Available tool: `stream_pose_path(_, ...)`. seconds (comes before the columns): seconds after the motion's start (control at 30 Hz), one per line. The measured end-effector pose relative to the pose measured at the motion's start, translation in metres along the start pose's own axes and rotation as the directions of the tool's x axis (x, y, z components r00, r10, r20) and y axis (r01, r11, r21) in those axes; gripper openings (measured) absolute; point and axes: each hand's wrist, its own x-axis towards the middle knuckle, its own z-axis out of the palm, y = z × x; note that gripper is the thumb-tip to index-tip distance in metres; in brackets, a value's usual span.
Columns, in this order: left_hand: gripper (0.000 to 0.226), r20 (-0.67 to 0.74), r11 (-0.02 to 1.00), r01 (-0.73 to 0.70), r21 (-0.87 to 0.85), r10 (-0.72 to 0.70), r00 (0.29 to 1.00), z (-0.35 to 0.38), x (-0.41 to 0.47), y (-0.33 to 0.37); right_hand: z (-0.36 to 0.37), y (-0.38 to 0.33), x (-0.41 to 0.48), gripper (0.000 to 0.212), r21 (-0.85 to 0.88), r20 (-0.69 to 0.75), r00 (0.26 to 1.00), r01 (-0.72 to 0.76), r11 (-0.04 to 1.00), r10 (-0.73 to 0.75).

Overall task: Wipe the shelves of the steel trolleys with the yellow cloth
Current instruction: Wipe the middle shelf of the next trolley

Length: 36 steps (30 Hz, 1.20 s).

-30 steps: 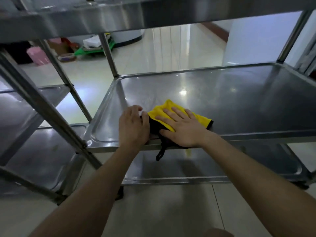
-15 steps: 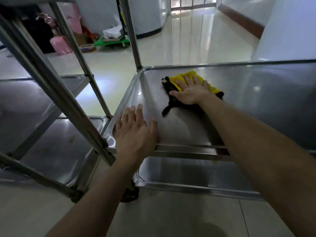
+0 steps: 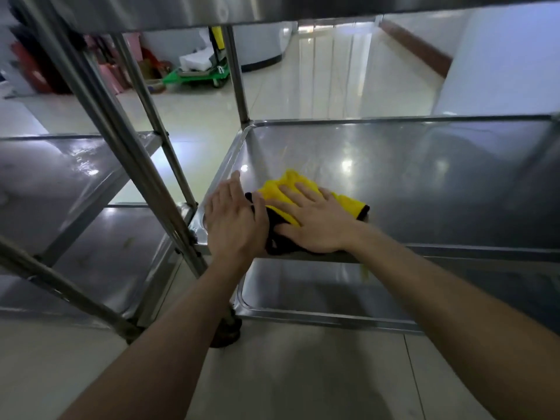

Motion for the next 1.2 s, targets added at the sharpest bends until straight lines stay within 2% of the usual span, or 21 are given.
stream_pose_path(0.1,0.056,-0.012,0.999,-0.018,-0.048,0.018,1.0,0.0,-0.001,0.001,0.004,-0.013,-0.05,0.095,0.028,-0.012,0.999,-0.039,0.999,0.039)
stream_pose_path(0.2,0.052,-0.028,0.995,-0.06,0.074,0.062,0.998,-0.003,-0.002,0.006,0.002,-0.024,-0.061,0.099,0.055,0.009,0.996,-0.085,0.995,0.084)
stream_pose_path(0.3,0.059,0.075,0.943,-0.108,0.315,0.089,0.993,-0.006,-0.001,0.012,-0.014,-0.018,-0.045,0.075,0.201,0.048,0.992,-0.121,0.972,0.114)
stream_pose_path(0.37,0.059,0.145,0.924,-0.144,0.355,0.098,0.985,-0.01,-0.003,0.013,-0.025,-0.004,-0.032,0.062,0.333,-0.057,0.971,-0.201,0.921,0.232)
stream_pose_path(0.4,0.056,0.145,0.933,-0.154,0.324,0.111,0.983,-0.011,-0.005,0.013,-0.029,0.003,-0.026,0.061,0.351,-0.102,0.945,-0.257,0.9,0.309)
stream_pose_path(0.47,0.044,0.131,0.975,-0.106,0.198,0.081,0.988,-0.014,-0.009,0.016,-0.034,0.009,-0.017,0.062,0.285,-0.072,0.913,-0.368,0.885,0.402)
stream_pose_path(0.53,0.031,0.142,0.998,-0.022,0.064,0.013,0.99,-0.02,-0.015,0.02,-0.035,0.007,-0.012,0.058,0.258,-0.037,0.903,-0.405,0.877,0.428)
stream_pose_path(0.57,0.026,0.15,1.0,-0.006,-0.001,0.006,0.989,-0.023,-0.017,0.022,-0.036,0.004,-0.011,0.057,0.298,-0.047,0.902,-0.398,0.868,0.43)
stream_pose_path(0.63,0.019,0.143,0.987,0.009,-0.16,0.014,0.99,-0.036,-0.022,0.024,-0.047,0.0,-0.014,0.055,0.457,-0.078,0.901,-0.348,0.819,0.426)
stream_pose_path(0.7,0.017,0.115,0.938,0.039,-0.344,0.001,0.993,-0.055,-0.028,0.023,-0.062,-0.001,-0.029,0.045,0.586,-0.177,0.9,-0.229,0.778,0.399)
stream_pose_path(0.83,0.018,0.186,0.746,0.105,-0.658,0.026,0.982,-0.101,-0.042,0.02,-0.086,-0.006,-0.085,0.016,0.639,-0.41,0.844,-0.006,0.769,0.347)
stream_pose_path(0.93,0.027,0.208,0.735,0.058,-0.675,0.114,0.972,-0.123,-0.048,0.015,-0.085,-0.016,-0.126,0.008,0.626,-0.444,0.84,0.043,0.778,0.311)
stream_pose_path(1.0,0.032,0.264,0.729,0.065,-0.682,0.162,0.951,-0.126,-0.053,0.01,-0.068,-0.022,-0.147,0.012,0.62,-0.431,0.844,0.018,0.784,0.321)
stream_pose_path(1.1,0.036,0.347,0.762,0.077,-0.643,0.2,0.916,-0.112,-0.068,0.002,-0.026,-0.037,-0.168,0.043,0.656,-0.3,0.888,-0.072,0.751,0.348)
stream_pose_path(1.17,0.042,0.432,0.772,0.114,-0.625,0.221,0.875,-0.096,-0.083,-0.007,0.004,-0.047,-0.173,0.063,0.584,-0.166,0.946,-0.135,0.8,0.28)
stream_pose_path(1.2,0.046,0.466,0.774,0.128,-0.621,0.232,0.854,-0.088,-0.09,-0.01,0.019,-0.051,-0.173,0.062,0.546,-0.124,0.963,-0.134,0.827,0.238)
